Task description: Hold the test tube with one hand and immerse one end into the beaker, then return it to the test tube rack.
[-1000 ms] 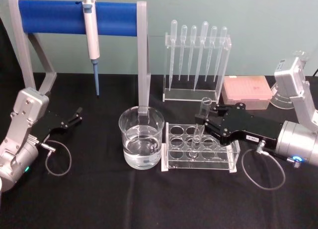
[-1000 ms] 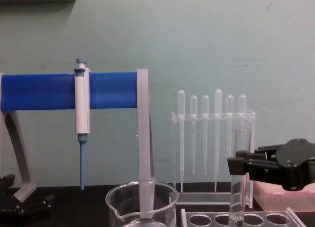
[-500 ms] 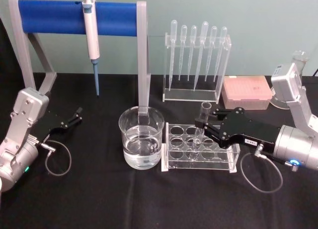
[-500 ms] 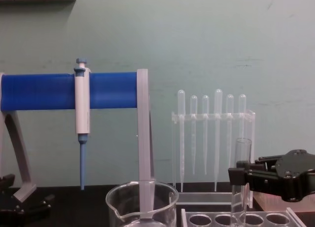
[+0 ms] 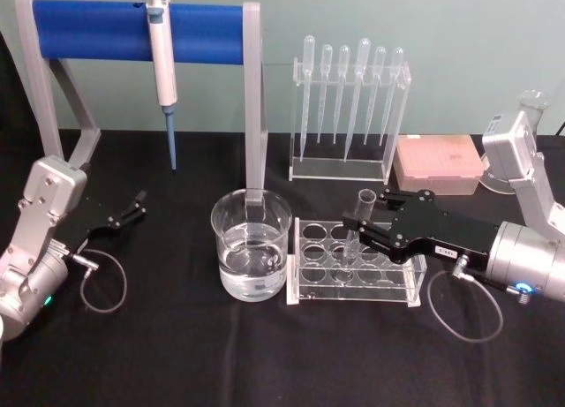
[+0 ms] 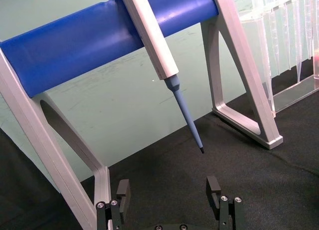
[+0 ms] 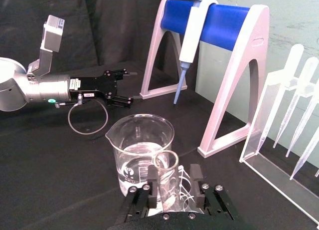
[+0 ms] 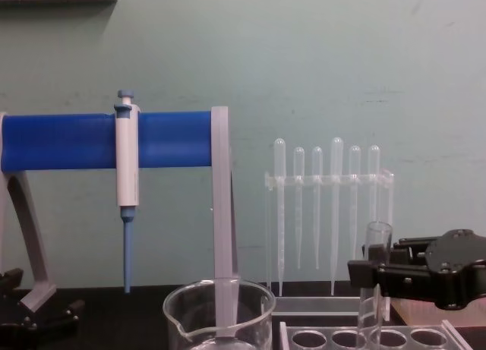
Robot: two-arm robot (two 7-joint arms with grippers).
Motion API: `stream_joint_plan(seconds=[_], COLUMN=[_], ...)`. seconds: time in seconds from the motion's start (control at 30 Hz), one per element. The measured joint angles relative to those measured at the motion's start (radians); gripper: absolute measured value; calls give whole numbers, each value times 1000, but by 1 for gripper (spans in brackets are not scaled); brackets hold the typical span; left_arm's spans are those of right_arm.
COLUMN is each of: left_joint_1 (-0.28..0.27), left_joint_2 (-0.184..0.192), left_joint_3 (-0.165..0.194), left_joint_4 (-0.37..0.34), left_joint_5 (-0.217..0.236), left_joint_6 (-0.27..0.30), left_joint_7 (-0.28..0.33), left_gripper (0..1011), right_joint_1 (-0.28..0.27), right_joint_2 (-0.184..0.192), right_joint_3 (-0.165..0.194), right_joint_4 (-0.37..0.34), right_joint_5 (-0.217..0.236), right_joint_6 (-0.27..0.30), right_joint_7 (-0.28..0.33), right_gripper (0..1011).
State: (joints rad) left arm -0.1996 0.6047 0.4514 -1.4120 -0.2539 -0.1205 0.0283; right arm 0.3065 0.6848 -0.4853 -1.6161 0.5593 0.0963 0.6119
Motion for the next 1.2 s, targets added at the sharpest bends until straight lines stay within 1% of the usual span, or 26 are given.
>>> stream_joint_plan(seconds=[0.07,0.1,0.13,0.2,0.27,0.3,0.37,0.43,0.5,0.6,0.63,0.7,0.73,0.77,0.8,0.83,0.93,0.97,1.0,1.03,1.07,1.1,1.2], left_joint_1=[0,0,0,0,0,0,0,0,0,0,0,0,0,0,0,0,0,0,0,0,0,0,0], left_joint_2=[0,0,0,0,0,0,0,0,0,0,0,0,0,0,0,0,0,0,0,0,0,0,0], left_joint_3=[0,0,0,0,0,0,0,0,0,0,0,0,0,0,0,0,0,0,0,0,0,0,0], left_joint_4=[0,0,0,0,0,0,0,0,0,0,0,0,0,0,0,0,0,0,0,0,0,0,0], left_joint_5=[0,0,0,0,0,0,0,0,0,0,0,0,0,0,0,0,0,0,0,0,0,0,0], left_joint_6=[0,0,0,0,0,0,0,0,0,0,0,0,0,0,0,0,0,0,0,0,0,0,0], left_joint_7=[0,0,0,0,0,0,0,0,0,0,0,0,0,0,0,0,0,0,0,0,0,0,0], left_gripper=[1000,1000,1000,1000,1000,1000,1000,1000,1000,1000,1000,1000,1000,1000,1000,1000,1000,1000,1000,1000,1000,1000,1000], right_joint_1=[0,0,0,0,-2,-10,-17,-30,-37,-59,-65,-77,-83,-98,-105,-120,-144,-159,-165,-181,-188,-201,-215], right_joint_2=[0,0,0,0,1,0,-1,-2,-2,-5,-6,-9,-11,-16,-20,-28,-48,-63,-69,-88,-98,-119,-148], right_joint_3=[0,0,0,-1,2,11,21,40,51,84,92,107,115,132,141,158,182,197,203,215,219,228,236], right_joint_4=[0,0,0,-1,-6,-18,-30,-54,-69,-108,-117,-133,-140,-154,-160,-170,-179,-181,-181,-181,-180,-175,-165], right_joint_5=[0,0,0,0,1,2,5,11,16,38,43,51,55,57,57,55,38,21,13,-13,-28,-57,-99], right_joint_6=[0,0,0,0,-4,-14,-21,-31,-35,-44,-46,-50,-52,-56,-57,-58,-57,-54,-53,-50,-50,-48,-44], right_joint_7=[0,0,0,0,-2,-8,-16,-31,-38,-59,-64,-78,-88,-116,-134,-167,-238,-291,-313,-372,-403,-462,-539], right_gripper=[432,489,510,592,632,693,731,802,842,943,943,1002,1002,1002,1002,1003,1002,1003,1003,1002,1003,1003,1002])
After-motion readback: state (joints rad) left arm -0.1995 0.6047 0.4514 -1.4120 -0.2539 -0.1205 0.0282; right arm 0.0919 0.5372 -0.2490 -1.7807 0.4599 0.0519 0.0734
